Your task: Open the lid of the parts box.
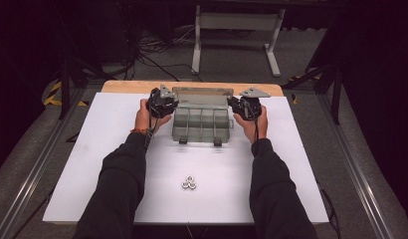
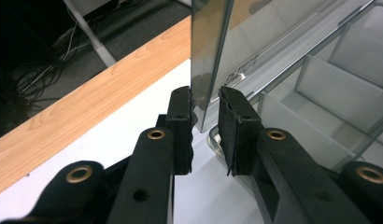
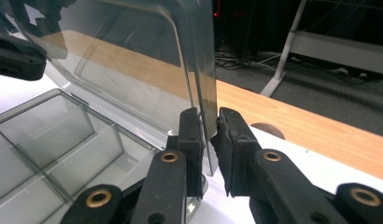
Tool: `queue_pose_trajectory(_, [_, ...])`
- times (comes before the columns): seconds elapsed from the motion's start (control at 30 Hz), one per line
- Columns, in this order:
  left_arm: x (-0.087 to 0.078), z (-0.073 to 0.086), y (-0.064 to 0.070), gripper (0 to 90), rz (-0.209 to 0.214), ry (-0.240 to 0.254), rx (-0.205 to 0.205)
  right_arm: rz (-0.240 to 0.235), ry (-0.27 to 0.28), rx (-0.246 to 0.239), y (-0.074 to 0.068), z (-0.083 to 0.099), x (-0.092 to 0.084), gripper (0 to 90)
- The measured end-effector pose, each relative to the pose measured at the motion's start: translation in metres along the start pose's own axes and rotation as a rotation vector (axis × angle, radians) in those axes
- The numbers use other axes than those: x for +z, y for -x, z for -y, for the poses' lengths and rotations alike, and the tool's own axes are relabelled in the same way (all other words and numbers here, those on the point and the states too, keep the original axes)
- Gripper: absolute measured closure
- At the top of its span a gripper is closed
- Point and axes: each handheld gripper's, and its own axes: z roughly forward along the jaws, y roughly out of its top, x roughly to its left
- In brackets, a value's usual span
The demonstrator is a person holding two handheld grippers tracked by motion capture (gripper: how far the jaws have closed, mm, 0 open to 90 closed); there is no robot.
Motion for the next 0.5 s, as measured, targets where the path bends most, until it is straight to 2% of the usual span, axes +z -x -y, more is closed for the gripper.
queue_pose_trajectory(0.1, [0.0013, 0.0006, 0.0005, 74.8, -0.008, -0.010, -0.002, 0.016, -0.014, -0.001, -0.0014, 0.0021, 0.0027, 81.5])
queue_pose_trajectory(0.17, [0.0021, 0.0003, 0.0000, 78.0, -0.015, -0.020, 0.009, 0.027, -0.022, -0.004, -0.0021, 0.0028, 0.0038, 82.3])
queue_pose_trajectory(0.23, [0.0041, -0.0001, 0.0009, 78.8, -0.026, -0.026, -0.006, 0.034, -0.024, -0.003, -0.0025, 0.0026, 0.0042, 82.8])
queue_pose_trajectory(0.43, [0.0075, -0.0024, 0.0013, 80.7, -0.039, -0.059, -0.019, 0.056, -0.038, 0.010, -0.0035, 0.0021, 0.0074, 83.9])
queue_pose_trajectory(0.5, [0.0102, -0.0016, 0.0022, 81.3, -0.039, -0.075, -0.040, 0.059, -0.043, 0.008, -0.0031, 0.0020, 0.0089, 84.0])
